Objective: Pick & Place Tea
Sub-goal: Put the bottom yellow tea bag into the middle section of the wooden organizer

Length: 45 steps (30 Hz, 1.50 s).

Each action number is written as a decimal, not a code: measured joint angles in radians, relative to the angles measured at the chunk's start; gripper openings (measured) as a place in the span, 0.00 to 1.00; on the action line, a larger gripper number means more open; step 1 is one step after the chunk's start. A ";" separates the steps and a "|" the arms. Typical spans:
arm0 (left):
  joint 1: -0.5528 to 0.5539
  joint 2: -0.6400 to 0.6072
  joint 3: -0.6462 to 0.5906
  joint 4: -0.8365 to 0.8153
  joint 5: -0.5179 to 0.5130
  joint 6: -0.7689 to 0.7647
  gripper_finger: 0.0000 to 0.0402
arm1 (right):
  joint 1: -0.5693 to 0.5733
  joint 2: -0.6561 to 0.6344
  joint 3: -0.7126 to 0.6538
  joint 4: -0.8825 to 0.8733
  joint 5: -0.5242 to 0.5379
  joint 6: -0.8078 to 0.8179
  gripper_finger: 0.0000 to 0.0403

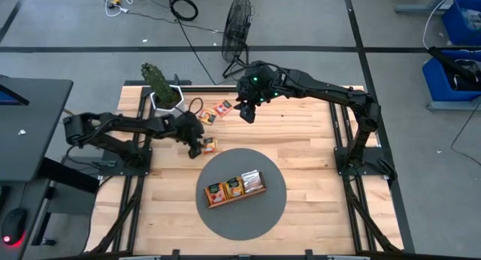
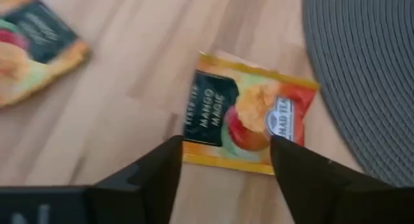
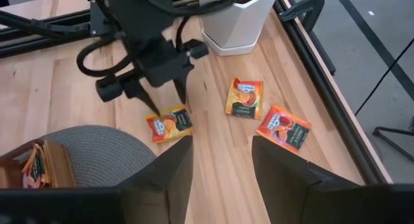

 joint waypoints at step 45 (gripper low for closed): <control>-0.007 -0.207 -0.003 -0.197 -0.012 -0.056 0.05 | 0.000 0.000 0.000 0.016 0.061 0.092 0.41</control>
